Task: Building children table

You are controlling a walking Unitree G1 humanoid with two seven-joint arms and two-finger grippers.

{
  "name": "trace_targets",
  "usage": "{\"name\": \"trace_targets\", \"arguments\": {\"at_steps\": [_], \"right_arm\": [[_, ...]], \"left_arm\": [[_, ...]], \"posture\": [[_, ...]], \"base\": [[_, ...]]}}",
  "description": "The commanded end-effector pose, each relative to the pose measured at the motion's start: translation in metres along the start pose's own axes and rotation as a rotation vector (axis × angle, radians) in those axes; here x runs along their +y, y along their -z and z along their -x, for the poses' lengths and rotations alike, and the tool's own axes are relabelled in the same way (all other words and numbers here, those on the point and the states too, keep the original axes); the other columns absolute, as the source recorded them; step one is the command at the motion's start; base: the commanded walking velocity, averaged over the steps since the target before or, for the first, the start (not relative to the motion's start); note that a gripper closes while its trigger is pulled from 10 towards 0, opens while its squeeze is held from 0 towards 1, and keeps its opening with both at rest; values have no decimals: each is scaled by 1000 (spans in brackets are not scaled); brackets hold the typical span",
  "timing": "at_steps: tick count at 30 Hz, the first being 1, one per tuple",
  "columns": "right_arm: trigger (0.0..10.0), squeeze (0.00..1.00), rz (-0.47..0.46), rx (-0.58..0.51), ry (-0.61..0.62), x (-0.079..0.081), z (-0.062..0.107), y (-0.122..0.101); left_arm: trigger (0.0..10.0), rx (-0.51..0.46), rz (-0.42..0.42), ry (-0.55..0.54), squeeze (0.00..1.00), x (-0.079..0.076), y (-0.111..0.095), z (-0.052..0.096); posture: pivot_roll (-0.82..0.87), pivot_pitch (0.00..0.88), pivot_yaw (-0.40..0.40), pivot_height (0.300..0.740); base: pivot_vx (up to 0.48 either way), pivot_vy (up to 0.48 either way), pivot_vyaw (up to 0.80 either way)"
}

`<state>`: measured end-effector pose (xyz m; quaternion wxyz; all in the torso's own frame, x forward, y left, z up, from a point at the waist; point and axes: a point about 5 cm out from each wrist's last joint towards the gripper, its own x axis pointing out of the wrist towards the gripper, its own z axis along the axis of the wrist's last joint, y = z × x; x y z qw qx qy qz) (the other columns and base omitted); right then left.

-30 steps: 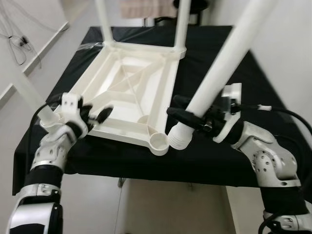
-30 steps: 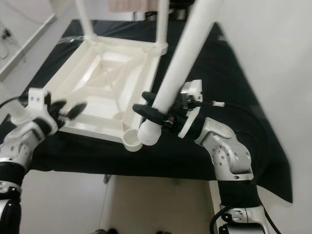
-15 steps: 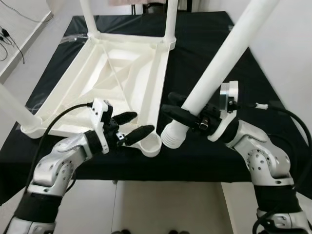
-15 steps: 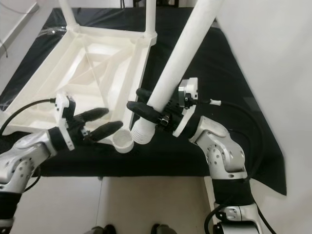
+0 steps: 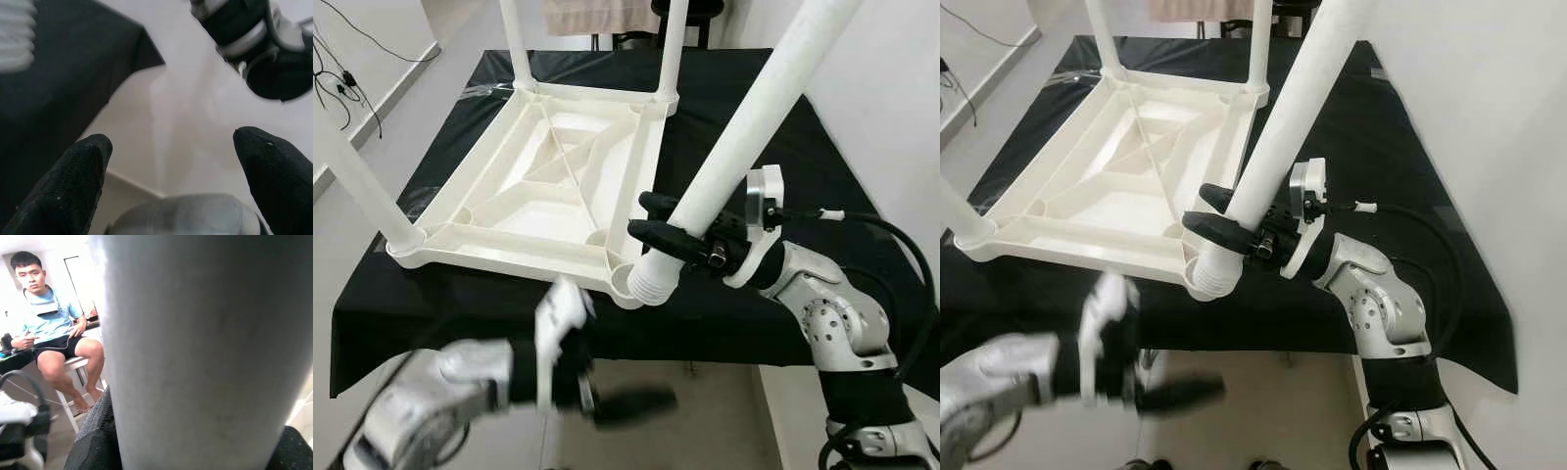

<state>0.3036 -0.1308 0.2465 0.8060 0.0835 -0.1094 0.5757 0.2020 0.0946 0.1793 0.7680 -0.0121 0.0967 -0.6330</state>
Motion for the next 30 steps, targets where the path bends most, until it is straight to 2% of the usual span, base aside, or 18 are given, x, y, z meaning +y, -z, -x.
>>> {"name": "trace_targets", "arguments": {"at_steps": [1, 2, 3, 4, 6, 7, 9, 10, 11, 12, 13, 14, 15, 18, 23, 25, 30], "right_arm": [[10000, 0, 35, 19, -17, 0, -2, -2], [10000, 0, 35, 19, -17, 0, -2, -2], [10000, 0, 45, 32, -8, -2, -1, -1], [10000, 0, 47, 35, -2, -3, 0, -1], [10000, 0, 47, 35, -2, -3, 0, -1], [10000, 0, 48, 36, 1, -3, 0, -1], [10000, 0, 52, 43, 6, -4, 1, 0], [10000, 0, 52, 43, 6, -4, 1, 0], [10000, 0, 52, 45, 7, -5, 1, 1], [10000, 0, 52, 46, 6, -5, 1, 1], [10000, 0, 51, 45, 3, -5, 0, 1], [10000, 0, 51, 45, 3, -5, 0, 1], [10000, 0, 50, 45, 2, -5, 0, 2], [10000, 0, 49, 45, -1, -6, -1, 2], [10000, 0, 51, 47, -6, -6, -2, 2], [10000, 0, 60, 52, -3, -6, 0, 1], [10000, 0, 67, 58, 11, -7, 4, 1]], "left_arm": [[10000, 112, -69, -87, 0, -3, 13, 1], [10000, 112, -69, -87, 0, -3, 13, 1], [10000, 169, -133, -216, 0, -1, 18, 2], [10000, 173, -162, -300, 0, 2, 18, 2], [10000, 173, -162, -300, 0, 2, 18, 2], [10000, 169, -175, -352, 0, 4, 18, 2], [10000, 235, -327, -485, 0, 4, 19, 4], [10000, 235, -327, -485, 0, 4, 19, 4], [10000, 262, -378, -523, 0, 2, 21, 5], [10000, 264, -557, -639, 0, 2, 15, 6], [10000, 247, -631, -674, 0, 1, 11, 5], [10000, 247, -631, -674, 0, 1, 11, 5], [10000, 232, -675, -690, 0, -1, 9, 4], [10000, 204, -687, -707, 0, -2, 8, 0], [10000, 252, -683, -702, 0, 0, 15, -5], [10000, 311, -646, -696, 0, 1, 25, -7], [10000, 338, -585, -699, 0, -1, 30, -7]], "posture": [[-77, 151, -36, 740], [-77, 151, -36, 740], [-70, 148, -35, 740], [-69, 147, -35, 740], [-69, 147, -35, 740], [-69, 147, -35, 740], [-55, 144, -40, 740], [-55, 144, -40, 740], [-55, 144, -40, 740], [-49, 143, -45, 740], [-40, 141, -49, 740], [-40, 141, -49, 740], [-40, 141, -49, 740], [-36, 139, -55, 740], [-46, 136, -48, 740], [-49, 131, -43, 740], [-48, 131, -45, 740]], "base": [[0, 0, 0], [0, 0, 0], [0, 0, 0], [0, 0, 0], [0, 0, 0], [0, 0, 0], [0, 0, 0], [0, 0, 0], [0, 0, 0], [0, 0, 0], [0, 0, 0], [0, 0, 0], [0, 0, 0], [0, 0, 0], [0, 0, 0], [0, 0, 0], [0, 0, 0]]}}
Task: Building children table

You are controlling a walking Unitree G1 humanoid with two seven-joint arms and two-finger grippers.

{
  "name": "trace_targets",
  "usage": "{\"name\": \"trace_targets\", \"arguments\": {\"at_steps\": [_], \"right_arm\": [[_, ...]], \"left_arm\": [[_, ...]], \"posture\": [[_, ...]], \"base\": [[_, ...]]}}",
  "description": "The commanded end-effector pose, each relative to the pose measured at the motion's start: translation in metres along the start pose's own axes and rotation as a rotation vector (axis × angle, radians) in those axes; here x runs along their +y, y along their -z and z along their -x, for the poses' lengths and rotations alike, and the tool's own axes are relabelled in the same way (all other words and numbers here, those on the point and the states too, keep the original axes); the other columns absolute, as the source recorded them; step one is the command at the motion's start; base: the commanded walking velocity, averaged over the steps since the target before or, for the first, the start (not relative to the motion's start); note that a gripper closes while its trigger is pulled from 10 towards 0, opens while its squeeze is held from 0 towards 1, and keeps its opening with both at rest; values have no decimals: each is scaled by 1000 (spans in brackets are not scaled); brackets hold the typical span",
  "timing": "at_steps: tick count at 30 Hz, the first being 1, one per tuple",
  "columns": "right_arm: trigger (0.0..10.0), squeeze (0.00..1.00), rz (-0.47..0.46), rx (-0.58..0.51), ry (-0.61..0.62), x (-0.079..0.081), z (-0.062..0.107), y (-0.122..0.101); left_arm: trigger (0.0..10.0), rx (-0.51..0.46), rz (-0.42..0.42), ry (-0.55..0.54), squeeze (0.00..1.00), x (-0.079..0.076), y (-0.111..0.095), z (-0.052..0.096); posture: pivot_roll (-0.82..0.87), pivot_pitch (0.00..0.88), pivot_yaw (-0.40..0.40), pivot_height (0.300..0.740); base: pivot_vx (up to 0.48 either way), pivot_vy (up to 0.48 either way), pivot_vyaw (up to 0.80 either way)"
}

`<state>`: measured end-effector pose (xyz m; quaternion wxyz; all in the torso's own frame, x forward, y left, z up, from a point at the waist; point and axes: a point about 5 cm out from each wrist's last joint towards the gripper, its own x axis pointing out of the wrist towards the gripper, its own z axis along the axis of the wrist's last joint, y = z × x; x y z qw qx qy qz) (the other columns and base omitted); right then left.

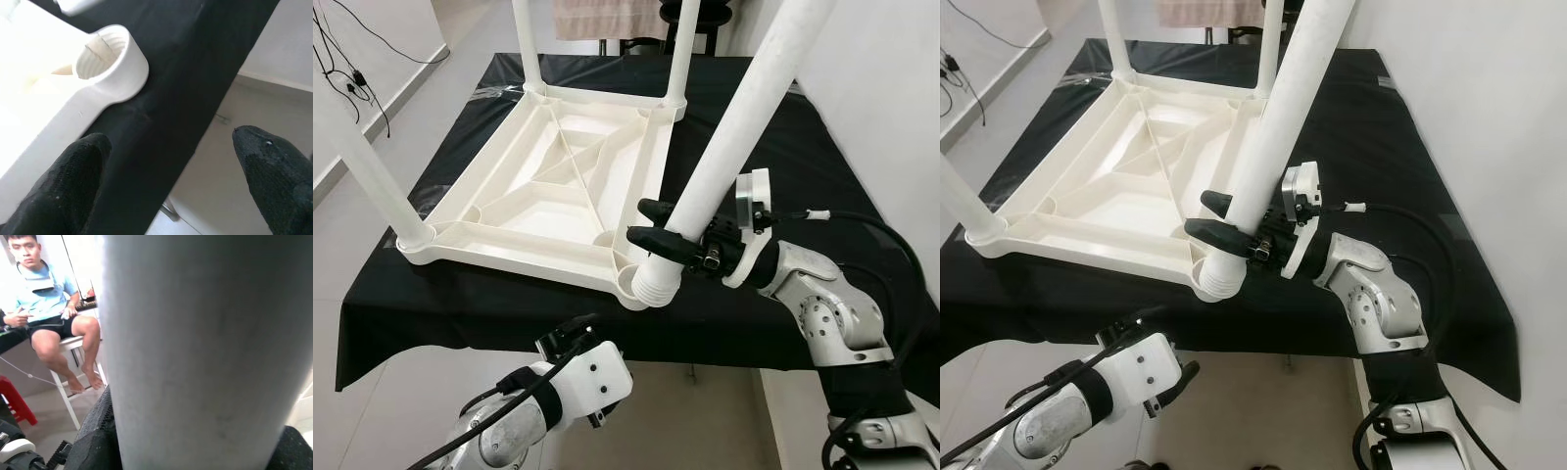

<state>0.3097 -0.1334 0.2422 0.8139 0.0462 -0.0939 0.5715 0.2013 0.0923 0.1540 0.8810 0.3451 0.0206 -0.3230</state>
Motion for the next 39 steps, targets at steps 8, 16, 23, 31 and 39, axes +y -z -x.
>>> {"name": "trace_targets", "arguments": {"at_steps": [8, 16, 23, 31, 39], "right_arm": [[10000, 0, 31, -9, 25, -4, 1, -2], [10000, 0, 64, 6, 157, -20, -2, -1], [10000, 0, 3, 3, 160, -11, -32, 16], [10000, 0, -41, 25, -86, 12, -47, 30], [10000, 0, -32, 93, -127, 3, -50, 43]], "left_arm": [[10000, 16, -5, 5, 0, -12, 0, 2], [10000, 21, -5, -2, 0, -13, -3, 4], [10000, 24, -5, -12, 0, -12, -7, 8], [10000, 16, -17, -22, 0, -14, -11, 12], [10000, 20, -27, -38, 0, -16, -16, 21]], "posture": [[-45, 135, -55, 740], [-47, 149, -59, 740], [-60, 168, -86, 740], [-68, 187, -95, 740], [-34, 226, -114, 740]], "base": [[0, 0, 0], [0, 0, 0], [0, 0, 0], [0, 0, 0], [0, 0, 0]]}}
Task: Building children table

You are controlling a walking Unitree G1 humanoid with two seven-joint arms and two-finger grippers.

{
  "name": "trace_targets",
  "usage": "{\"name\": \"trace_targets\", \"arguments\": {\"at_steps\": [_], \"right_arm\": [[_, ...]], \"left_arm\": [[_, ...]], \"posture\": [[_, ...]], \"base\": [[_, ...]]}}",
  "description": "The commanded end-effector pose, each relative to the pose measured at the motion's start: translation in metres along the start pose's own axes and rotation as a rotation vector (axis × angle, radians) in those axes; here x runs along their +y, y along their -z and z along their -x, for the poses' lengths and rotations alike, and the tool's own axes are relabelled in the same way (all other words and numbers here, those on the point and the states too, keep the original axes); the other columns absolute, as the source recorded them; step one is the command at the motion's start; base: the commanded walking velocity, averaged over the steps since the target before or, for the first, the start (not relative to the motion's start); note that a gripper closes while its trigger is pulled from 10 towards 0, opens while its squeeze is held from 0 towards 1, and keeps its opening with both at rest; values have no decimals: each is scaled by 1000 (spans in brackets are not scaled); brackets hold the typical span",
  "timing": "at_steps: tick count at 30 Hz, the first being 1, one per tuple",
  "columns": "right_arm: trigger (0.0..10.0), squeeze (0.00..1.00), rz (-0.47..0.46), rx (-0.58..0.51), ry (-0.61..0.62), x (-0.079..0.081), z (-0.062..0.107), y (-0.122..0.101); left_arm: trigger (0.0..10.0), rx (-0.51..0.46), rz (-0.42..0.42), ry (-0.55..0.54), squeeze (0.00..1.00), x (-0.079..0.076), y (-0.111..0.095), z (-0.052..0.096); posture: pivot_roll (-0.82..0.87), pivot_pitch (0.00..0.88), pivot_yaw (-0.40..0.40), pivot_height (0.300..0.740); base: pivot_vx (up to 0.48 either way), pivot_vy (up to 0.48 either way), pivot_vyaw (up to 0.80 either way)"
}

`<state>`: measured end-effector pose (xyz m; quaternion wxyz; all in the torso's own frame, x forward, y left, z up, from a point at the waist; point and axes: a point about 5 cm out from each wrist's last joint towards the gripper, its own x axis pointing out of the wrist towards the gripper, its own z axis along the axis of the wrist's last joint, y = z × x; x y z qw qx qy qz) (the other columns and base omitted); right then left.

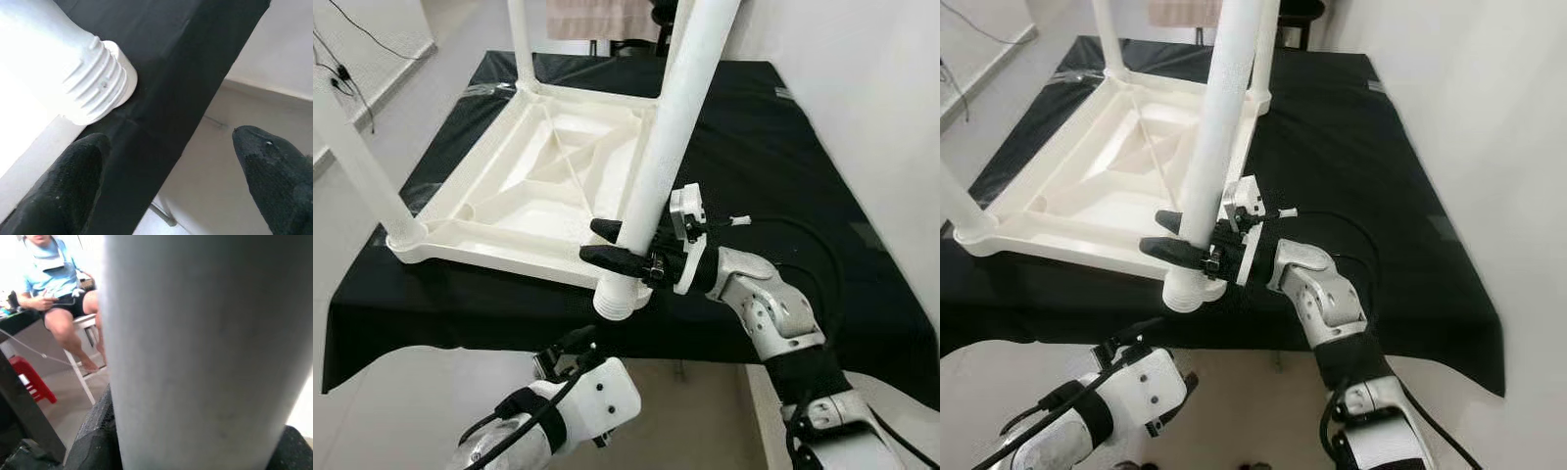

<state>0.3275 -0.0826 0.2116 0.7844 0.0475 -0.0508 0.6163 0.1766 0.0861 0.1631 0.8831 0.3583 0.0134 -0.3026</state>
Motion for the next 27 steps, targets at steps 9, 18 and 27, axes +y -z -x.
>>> {"name": "trace_targets", "arguments": {"at_steps": [9, 18, 27], "right_arm": [[10000, 0, 66, -14, 51, -12, -9, -9], [10000, 0, 62, -82, 74, -21, -4, -23], [10000, 0, 45, -167, 54, -25, 7, -34]], "left_arm": [[10000, 17, -6, -7, 0, -5, -3, 13], [10000, 23, -8, -10, 0, -5, -4, 16], [10000, 28, -14, -6, 0, -4, -4, 17]], "posture": [[-15, 256, -120, 740], [-8, 259, -111, 740], [2, 259, -103, 740]], "base": [[0, 0, 0], [0, 0, 0], [0, 0, 0]]}}
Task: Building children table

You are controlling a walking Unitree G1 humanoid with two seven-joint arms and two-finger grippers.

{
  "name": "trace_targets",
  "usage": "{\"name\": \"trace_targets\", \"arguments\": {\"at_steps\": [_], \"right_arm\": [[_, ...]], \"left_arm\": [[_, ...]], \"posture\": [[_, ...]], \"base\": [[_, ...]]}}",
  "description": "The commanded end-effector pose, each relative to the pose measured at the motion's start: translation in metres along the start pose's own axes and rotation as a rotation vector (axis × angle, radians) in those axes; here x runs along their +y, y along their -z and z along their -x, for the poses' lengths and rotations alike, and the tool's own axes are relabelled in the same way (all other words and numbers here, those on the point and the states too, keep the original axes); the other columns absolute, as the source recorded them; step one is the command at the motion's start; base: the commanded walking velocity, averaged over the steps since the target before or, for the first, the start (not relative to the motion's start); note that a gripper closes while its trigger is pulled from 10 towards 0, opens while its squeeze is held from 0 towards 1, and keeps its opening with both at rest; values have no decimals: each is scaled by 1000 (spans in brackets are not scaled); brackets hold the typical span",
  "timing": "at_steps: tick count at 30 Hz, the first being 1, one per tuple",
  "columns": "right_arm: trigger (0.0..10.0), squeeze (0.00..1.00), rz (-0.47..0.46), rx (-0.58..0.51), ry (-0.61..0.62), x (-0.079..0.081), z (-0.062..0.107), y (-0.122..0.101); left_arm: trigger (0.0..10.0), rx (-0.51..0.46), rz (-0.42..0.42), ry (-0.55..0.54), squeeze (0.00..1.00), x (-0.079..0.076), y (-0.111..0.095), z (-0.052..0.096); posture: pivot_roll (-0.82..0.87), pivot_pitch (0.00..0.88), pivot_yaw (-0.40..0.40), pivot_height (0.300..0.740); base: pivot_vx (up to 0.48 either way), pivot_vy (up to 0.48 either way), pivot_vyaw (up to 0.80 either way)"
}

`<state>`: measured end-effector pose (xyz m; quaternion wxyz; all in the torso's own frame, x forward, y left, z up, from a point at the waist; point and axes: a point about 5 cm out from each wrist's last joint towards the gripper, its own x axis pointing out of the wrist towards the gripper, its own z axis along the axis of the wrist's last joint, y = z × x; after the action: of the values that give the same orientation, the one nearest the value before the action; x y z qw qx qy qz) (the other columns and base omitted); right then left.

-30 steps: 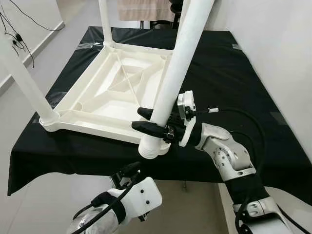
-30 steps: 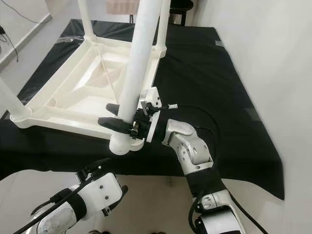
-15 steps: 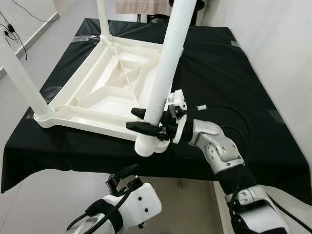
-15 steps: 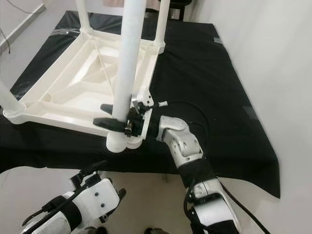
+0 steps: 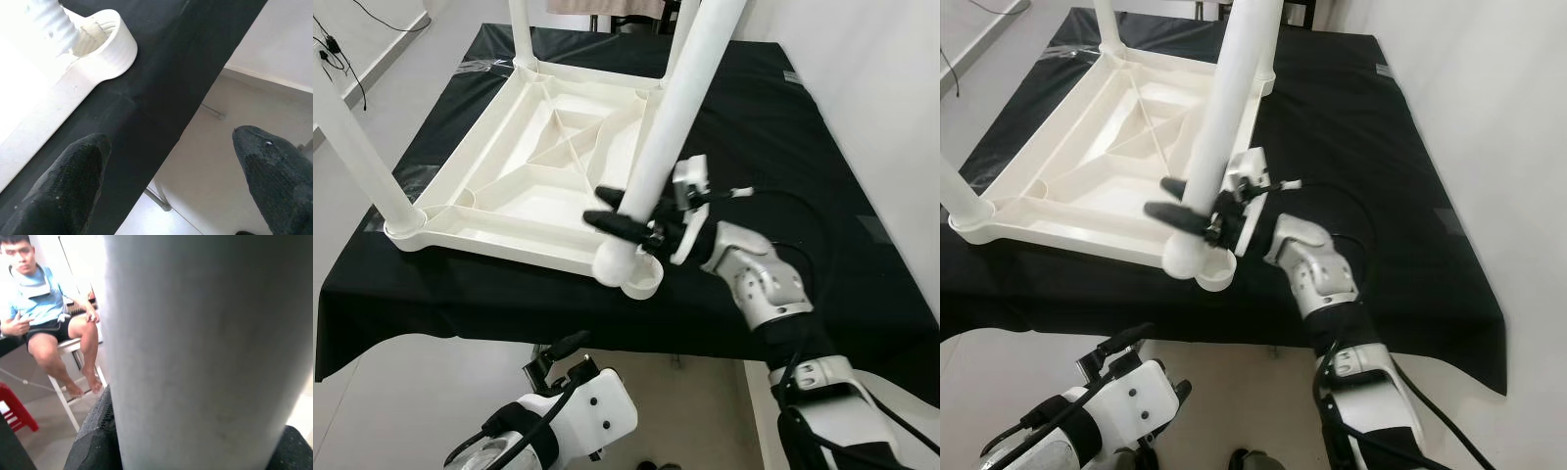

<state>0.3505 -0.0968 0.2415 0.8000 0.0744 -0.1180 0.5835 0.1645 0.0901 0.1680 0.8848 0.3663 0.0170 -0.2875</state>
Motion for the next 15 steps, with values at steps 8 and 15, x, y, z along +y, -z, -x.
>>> {"name": "trace_targets", "arguments": {"at_steps": [8, 15], "right_arm": [[10000, 0, -24, -90, -38, -1, 4, -11], [10000, 0, 8, 9, -70, 5, 3, 6]], "left_arm": [[10000, 10, -9, 21, 0, -2, 0, 4], [10000, 13, -10, 20, 0, 0, 1, 5]], "posture": [[5, 253, -92, 740], [4, 256, -83, 740]], "base": [[0, 0, 0], [0, 0, 0]]}}
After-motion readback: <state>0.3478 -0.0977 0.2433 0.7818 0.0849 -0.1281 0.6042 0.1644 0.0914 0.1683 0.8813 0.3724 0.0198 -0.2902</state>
